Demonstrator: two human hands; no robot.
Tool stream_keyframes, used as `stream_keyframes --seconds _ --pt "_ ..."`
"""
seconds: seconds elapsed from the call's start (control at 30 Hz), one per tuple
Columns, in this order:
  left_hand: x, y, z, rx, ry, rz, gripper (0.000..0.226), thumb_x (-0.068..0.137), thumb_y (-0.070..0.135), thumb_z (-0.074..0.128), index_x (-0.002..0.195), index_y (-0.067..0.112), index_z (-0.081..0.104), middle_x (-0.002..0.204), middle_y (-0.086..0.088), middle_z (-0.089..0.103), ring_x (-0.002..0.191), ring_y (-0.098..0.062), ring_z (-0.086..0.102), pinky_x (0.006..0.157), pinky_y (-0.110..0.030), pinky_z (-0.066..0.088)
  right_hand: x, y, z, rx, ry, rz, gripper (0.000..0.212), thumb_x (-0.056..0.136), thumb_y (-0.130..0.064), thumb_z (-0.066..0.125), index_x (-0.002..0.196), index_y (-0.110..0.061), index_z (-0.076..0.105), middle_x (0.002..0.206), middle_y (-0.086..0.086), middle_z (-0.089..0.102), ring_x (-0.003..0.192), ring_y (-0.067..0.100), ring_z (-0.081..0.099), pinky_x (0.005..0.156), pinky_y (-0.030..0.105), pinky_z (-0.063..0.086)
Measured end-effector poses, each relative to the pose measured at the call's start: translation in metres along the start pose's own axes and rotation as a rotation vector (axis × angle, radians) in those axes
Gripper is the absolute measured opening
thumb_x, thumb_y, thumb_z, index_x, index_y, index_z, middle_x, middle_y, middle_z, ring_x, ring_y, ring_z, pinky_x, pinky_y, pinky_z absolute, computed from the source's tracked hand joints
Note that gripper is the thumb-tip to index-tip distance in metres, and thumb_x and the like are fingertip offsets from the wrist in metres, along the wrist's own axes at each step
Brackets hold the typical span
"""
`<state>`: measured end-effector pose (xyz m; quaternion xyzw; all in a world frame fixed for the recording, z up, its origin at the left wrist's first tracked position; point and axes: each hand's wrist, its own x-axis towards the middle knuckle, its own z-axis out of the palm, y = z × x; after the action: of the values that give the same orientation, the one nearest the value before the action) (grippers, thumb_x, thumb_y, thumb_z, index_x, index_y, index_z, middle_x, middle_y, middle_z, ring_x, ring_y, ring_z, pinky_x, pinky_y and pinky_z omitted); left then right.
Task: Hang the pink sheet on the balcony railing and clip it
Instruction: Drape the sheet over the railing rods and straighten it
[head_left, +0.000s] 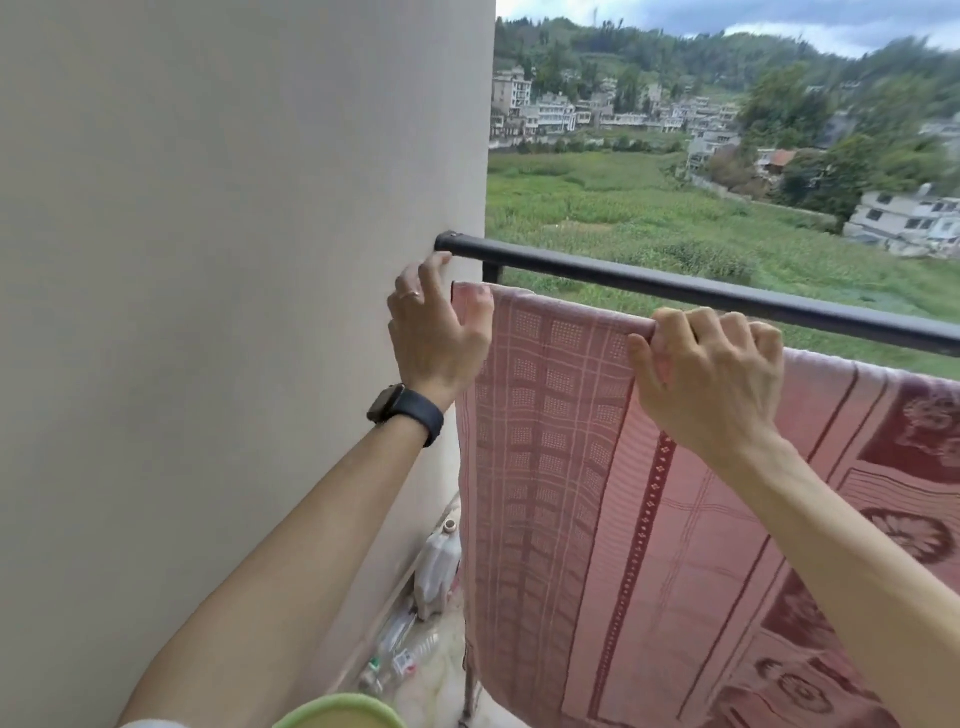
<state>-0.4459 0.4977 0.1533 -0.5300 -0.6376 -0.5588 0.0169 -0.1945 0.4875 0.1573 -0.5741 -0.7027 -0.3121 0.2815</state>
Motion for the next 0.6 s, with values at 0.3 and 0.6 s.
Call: stream_keyframes --seconds 0.3,0.6 --pt "-0.012 0.012 0.045 0.398 -0.103 0.659 0.037 0.103 0.039 0.033 0.116 0.019 0.061 0.115 -0.001 0.062 0.110 -0.028 0.053 0.098 -0.044 0.036 -0.012 0.056 -0.018 -0.030 -0.049 0.108 0.057 0.104 -0.053 0.024 0.091 -0.015 0.064 0.085 0.006 0.070 0.079 0.027 0.061 0.086 0.041 0.034" --pt "-0.033 0.048 0.066 0.220 -0.045 0.196 0.037 0.099 0.033 0.027 0.107 0.019 0.060 0.137 -0.003 0.051 0.139 -0.025 0.033 0.118 -0.057 0.004 -0.080 0.186 -0.045 -0.044 0.042 0.323 0.040 0.104 -0.037 0.026 0.109 -0.013 0.058 0.104 0.014 0.064 0.106 0.032 0.051 0.109 0.054 0.027"
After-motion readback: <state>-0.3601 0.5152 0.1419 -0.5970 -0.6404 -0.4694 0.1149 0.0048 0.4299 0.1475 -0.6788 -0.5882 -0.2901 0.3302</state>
